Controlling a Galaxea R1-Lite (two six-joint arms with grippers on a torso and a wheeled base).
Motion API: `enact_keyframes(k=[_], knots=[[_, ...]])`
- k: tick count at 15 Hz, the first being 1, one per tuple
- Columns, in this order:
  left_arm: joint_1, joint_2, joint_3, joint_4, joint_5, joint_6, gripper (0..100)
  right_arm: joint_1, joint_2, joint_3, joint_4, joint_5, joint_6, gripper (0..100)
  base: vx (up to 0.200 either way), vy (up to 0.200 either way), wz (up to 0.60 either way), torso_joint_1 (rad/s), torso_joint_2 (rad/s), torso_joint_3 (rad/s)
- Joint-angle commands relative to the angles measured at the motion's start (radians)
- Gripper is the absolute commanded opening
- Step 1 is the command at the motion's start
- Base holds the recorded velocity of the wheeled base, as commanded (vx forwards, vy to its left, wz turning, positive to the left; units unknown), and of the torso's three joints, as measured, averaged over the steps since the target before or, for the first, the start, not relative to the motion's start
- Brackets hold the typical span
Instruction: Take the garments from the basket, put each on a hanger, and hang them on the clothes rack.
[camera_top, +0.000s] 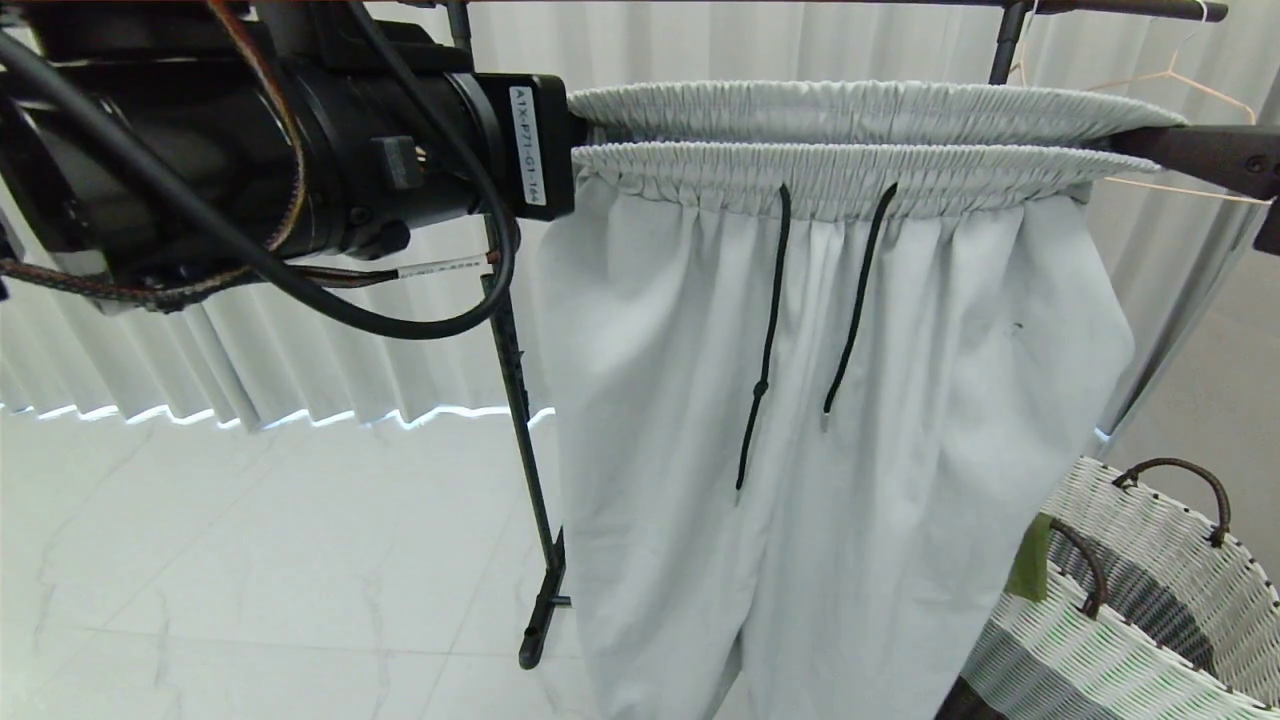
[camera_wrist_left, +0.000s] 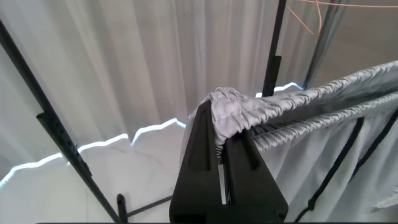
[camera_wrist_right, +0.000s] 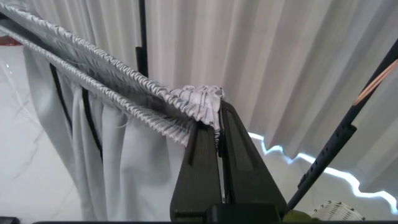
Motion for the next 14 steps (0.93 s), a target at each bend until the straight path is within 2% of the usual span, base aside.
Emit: enact_keyframes(k=[1, 9, 14], knots=[[0.001, 0.023, -0.014, -0.001, 0.002, 0.018, 0, 0.000, -0.009, -0.006, 0.001, 0.000, -0.002, 0, 0.000, 0.000, 0.00, 0.000, 0.00, 0.000], [0.000, 0.023, 0.004, -0.001, 0.005, 0.026, 0, 0.000, -0.012, 0.004, 0.005, 0.000, -0.004, 0, 0.000, 0.000, 0.00, 0.000, 0.00, 0.000], [-0.002, 0.018, 0.033, -0.001, 0.003, 0.023, 0, 0.000, -0.014, 0.031, 0.004, 0.000, -0.051, 0, 0.000, 0.000, 0.00, 0.000, 0.00, 0.000]])
